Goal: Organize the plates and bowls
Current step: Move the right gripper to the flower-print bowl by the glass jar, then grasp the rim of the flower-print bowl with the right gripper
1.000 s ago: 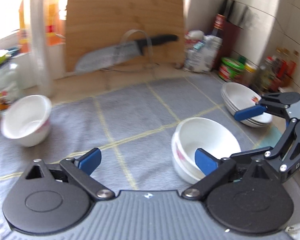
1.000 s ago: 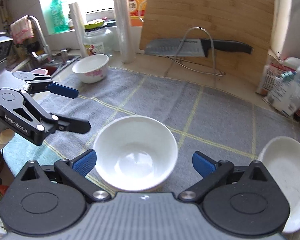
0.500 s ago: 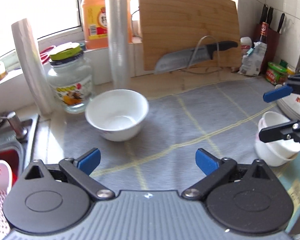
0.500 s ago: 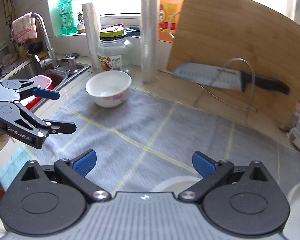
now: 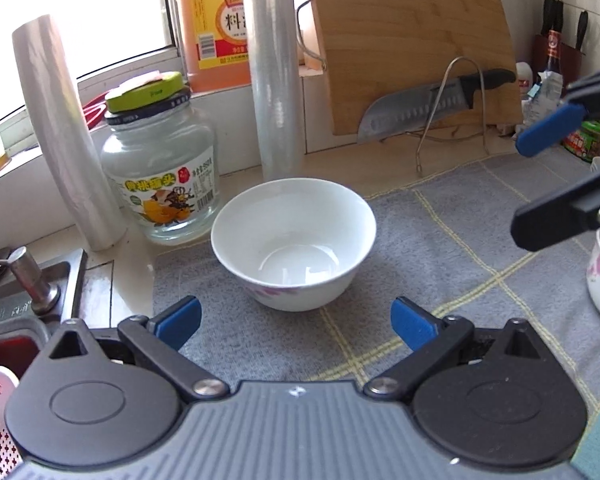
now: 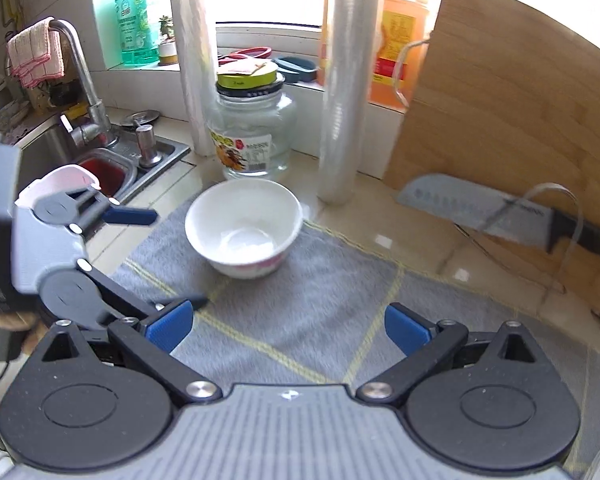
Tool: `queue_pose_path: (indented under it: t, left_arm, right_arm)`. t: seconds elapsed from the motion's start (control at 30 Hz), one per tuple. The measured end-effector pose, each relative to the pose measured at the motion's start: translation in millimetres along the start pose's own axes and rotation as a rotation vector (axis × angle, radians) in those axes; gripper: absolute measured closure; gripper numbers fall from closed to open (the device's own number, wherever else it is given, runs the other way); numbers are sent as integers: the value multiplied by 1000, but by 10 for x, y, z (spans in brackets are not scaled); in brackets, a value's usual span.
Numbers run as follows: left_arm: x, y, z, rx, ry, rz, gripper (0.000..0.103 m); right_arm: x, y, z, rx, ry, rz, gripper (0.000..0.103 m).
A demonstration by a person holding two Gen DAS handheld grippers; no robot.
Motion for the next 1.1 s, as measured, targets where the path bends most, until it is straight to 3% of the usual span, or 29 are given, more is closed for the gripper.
queue_pose_path:
  t: [0.37,0.8,1.1]
  left_arm:
    - [-285,81,-30,14,4,2,3]
    - [-383,86,-61,-1,-7,39,11]
    - [-375,40,-78,-49,-27,57,18]
  right_arm:
    - [-601,132,-365,12,66,-78,0]
    - [-1169,267,-630,39,113,-147,0]
    - [-1383,288,-672,48,138,-178,10]
Point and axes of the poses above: each gripper's, at about its wrist camera, not at the fingertips, and x roughly against the way its jaws point, y to its left, z to its underside, the point moved 10 cm from there along -x, roughly the way its jaws point, and after that the axes turned 6 degrees about -x, right-handed, at the moved point
